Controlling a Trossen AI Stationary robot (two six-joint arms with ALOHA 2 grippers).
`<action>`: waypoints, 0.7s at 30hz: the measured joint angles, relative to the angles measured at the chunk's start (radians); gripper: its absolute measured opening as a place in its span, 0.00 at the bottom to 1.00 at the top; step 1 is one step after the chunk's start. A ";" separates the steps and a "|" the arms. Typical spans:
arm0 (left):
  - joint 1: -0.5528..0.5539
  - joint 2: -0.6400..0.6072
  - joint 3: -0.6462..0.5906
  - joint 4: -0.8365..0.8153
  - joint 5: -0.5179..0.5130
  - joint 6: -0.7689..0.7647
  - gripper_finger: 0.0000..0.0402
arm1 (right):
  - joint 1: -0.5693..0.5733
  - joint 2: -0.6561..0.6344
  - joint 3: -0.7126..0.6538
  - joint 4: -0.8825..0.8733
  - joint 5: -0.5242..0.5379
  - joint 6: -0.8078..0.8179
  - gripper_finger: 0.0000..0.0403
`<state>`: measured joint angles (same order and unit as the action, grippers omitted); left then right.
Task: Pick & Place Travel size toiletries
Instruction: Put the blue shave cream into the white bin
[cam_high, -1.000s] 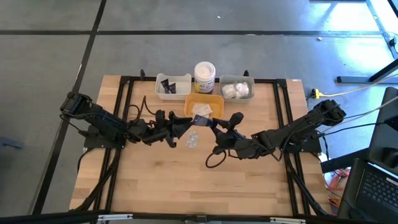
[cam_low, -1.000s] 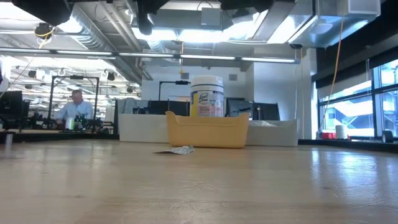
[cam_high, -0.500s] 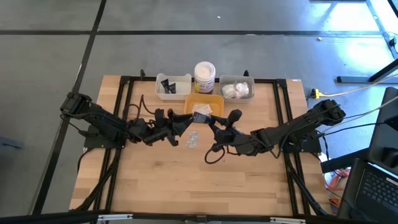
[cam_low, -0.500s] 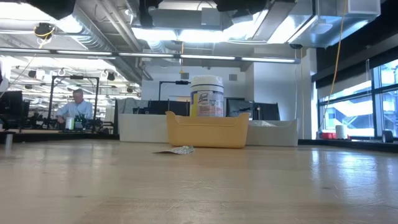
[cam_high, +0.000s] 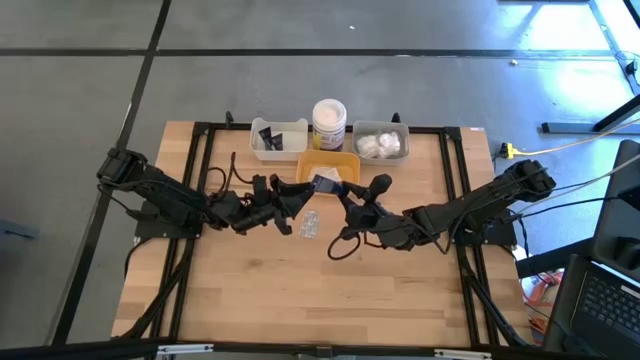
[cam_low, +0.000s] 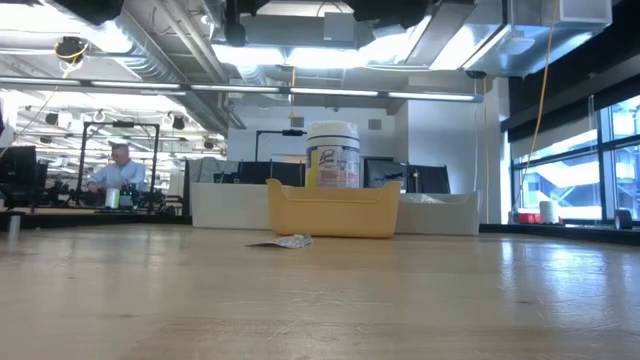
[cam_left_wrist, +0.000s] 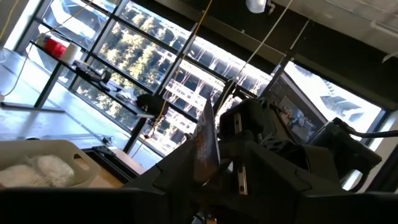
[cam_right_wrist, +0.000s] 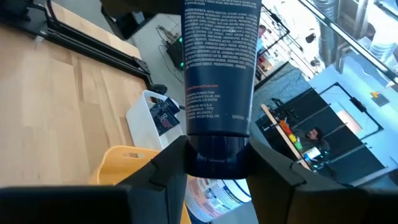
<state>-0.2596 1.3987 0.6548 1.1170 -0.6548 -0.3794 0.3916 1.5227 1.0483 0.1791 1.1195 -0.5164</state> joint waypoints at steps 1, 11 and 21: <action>0.000 0.000 0.000 0.000 0.000 0.000 0.35 | 0.001 0.000 0.000 0.000 0.006 -0.003 0.35; 0.000 0.000 0.000 -0.010 0.000 0.000 0.23 | 0.003 0.000 0.000 0.000 -0.010 0.000 0.35; 0.000 0.000 0.000 -0.034 -0.006 0.026 0.09 | 0.003 0.000 0.000 0.000 -0.010 0.000 0.33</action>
<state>-0.2596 1.3987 0.6548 1.0826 -0.6606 -0.3530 0.3943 1.5227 1.0482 0.1791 1.1093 -0.5159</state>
